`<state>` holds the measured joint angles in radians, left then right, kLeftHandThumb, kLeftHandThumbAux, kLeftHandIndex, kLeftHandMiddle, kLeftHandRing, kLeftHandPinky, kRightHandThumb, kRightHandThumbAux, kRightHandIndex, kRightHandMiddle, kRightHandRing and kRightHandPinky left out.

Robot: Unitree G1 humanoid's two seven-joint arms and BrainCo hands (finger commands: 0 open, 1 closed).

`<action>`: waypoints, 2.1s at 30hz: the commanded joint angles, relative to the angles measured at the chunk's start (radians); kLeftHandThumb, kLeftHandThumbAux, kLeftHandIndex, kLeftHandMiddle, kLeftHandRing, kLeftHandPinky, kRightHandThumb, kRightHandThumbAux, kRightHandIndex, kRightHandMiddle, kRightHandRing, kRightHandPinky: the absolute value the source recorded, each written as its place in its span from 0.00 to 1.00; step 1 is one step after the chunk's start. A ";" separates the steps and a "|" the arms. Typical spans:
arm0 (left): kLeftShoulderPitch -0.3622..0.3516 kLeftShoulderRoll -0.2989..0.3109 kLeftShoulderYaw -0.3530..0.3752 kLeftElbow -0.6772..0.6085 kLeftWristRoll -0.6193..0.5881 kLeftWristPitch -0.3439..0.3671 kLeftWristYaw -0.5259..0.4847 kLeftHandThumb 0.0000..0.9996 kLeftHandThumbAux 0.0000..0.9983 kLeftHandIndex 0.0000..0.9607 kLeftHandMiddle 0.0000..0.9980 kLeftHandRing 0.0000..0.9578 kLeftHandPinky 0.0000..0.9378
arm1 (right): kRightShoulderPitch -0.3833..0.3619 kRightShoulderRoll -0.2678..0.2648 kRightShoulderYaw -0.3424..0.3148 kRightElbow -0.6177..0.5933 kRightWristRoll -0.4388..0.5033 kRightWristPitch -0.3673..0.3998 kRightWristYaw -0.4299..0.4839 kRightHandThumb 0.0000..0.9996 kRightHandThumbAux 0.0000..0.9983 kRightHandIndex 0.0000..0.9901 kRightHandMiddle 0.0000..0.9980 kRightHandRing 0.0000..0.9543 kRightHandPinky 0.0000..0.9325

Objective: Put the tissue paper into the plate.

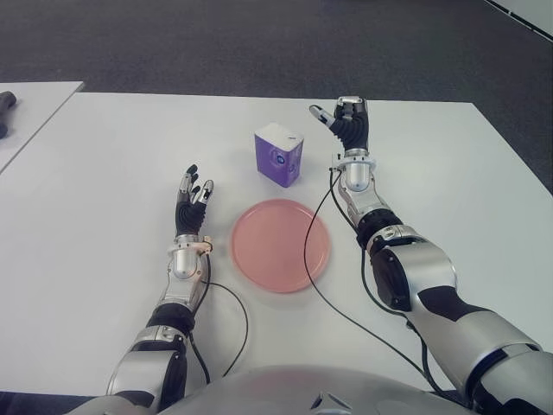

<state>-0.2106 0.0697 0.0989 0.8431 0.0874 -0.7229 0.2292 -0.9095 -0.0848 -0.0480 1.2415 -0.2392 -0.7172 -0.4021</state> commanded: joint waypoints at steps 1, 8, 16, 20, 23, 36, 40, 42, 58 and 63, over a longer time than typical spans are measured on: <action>0.069 -0.019 -0.012 0.058 0.012 0.013 0.005 0.00 0.38 0.00 0.00 0.00 0.00 | 0.012 -0.009 0.016 -0.004 -0.008 0.027 -0.016 0.96 0.69 0.85 0.89 0.92 0.95; 0.068 -0.018 -0.012 0.062 0.014 0.010 0.007 0.00 0.38 0.00 0.00 0.00 0.00 | 0.011 -0.023 0.045 -0.004 -0.030 0.044 -0.033 0.94 0.69 0.84 0.88 0.92 0.94; 0.067 -0.018 -0.013 0.062 0.017 0.012 0.010 0.00 0.39 0.00 0.00 0.00 0.00 | -0.014 -0.007 0.149 0.025 -0.121 0.096 -0.029 0.80 0.70 0.67 0.85 0.89 0.88; 0.065 -0.018 -0.012 0.065 0.016 0.013 0.010 0.00 0.39 0.00 0.00 0.00 0.00 | -0.015 -0.019 0.216 0.031 -0.164 0.110 0.081 0.69 0.67 0.44 0.57 0.58 0.56; 0.063 -0.018 -0.012 0.068 0.015 0.014 0.010 0.00 0.39 0.00 0.00 0.00 0.00 | -0.015 -0.018 0.284 0.026 -0.218 0.110 0.128 0.52 0.56 0.23 0.22 0.21 0.22; 0.066 -0.026 -0.015 0.058 0.018 0.036 0.016 0.00 0.39 0.00 0.00 0.00 0.00 | -0.105 0.048 0.607 0.106 -0.545 0.320 -0.060 0.28 0.25 0.00 0.00 0.00 0.00; 0.069 -0.030 -0.018 0.054 0.020 0.034 0.017 0.00 0.39 0.00 0.00 0.00 0.00 | -0.123 0.087 0.645 0.114 -0.567 0.348 -0.058 0.26 0.24 0.00 0.00 0.00 0.00; 0.070 -0.031 -0.019 0.053 0.021 0.034 0.018 0.00 0.39 0.00 0.00 0.00 0.00 | -0.130 0.103 0.658 0.116 -0.572 0.357 -0.055 0.25 0.24 0.00 0.00 0.00 0.00; 0.068 -0.043 -0.015 0.074 0.014 0.031 0.024 0.00 0.41 0.00 0.00 0.00 0.00 | -0.167 0.153 0.697 0.121 -0.579 0.376 -0.038 0.20 0.30 0.00 0.00 0.00 0.00; 0.070 -0.046 -0.018 0.074 0.015 0.031 0.029 0.00 0.41 0.00 0.00 0.00 0.00 | -0.170 0.157 0.698 0.121 -0.573 0.374 -0.027 0.20 0.32 0.00 0.00 0.00 0.00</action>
<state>-0.2152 0.0640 0.0971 0.8478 0.0895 -0.7038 0.2439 -1.0710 0.0634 0.6475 1.3520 -0.8123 -0.3522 -0.4466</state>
